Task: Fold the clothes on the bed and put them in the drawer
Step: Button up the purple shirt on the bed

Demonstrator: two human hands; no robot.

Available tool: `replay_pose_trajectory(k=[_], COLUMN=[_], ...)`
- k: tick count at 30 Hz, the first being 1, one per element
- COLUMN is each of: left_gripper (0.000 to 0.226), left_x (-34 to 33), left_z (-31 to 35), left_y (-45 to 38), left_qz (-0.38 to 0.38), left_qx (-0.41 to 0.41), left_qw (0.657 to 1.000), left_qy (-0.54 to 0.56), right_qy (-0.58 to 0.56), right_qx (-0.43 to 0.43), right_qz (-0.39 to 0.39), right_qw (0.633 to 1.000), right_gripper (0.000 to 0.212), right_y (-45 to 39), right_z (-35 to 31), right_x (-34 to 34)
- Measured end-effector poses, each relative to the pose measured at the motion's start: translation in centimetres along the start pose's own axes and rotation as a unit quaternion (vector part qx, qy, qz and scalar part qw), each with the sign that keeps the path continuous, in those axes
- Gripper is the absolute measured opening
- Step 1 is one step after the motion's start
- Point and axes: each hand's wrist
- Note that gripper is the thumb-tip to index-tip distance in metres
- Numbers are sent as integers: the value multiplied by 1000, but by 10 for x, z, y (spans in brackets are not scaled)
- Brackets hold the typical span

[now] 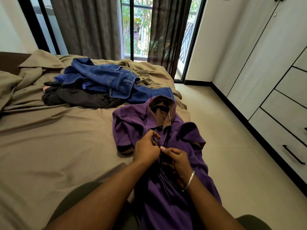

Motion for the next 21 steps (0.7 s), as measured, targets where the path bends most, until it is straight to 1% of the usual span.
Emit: replay_pose_trajectory(k=[2,4,6,9,11,14,19,21], left_gripper=[29,30,28,20,12,11,5,13], left_x=[0,-1,0,-1,-1,-1,-3,-4], left_z=[1,0,0,-1,0,1,-2,-3], left_y=[1,2,3,2,1,0,0,-1], left_qz=[5,13,15,4,-4,-13,0,7], left_qx=[-1,9,26,52,54,34,-14,-27], left_qw=[1000,1000,1000,999,999,999,998,998], left_qy=[3,7,3,4,3,8,-56,-64], right_qy=[1,58,149,214,229,235,245,234], right_qx=[19,83,164,226,245,260,284,290], right_qz=[-7,8,46,106,134,151,154,146], right_qw=[1000,995,974,945,933,924,914,917], right_gripper=[12,6,12,19,22,18,14,14], right_y=[0,0,1,1,1,1,3,3], right_z=[2,7,20,34,37,39,45,45], right_x=[1,0,-3,-4,-2,0,3,5])
Point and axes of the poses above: each hand's wrist, its own y-axis away from the middle knuckle, its own x-axis out of the back of the hand, z = x × y, and after that the axes turned 3 degrees about -y, right-handed
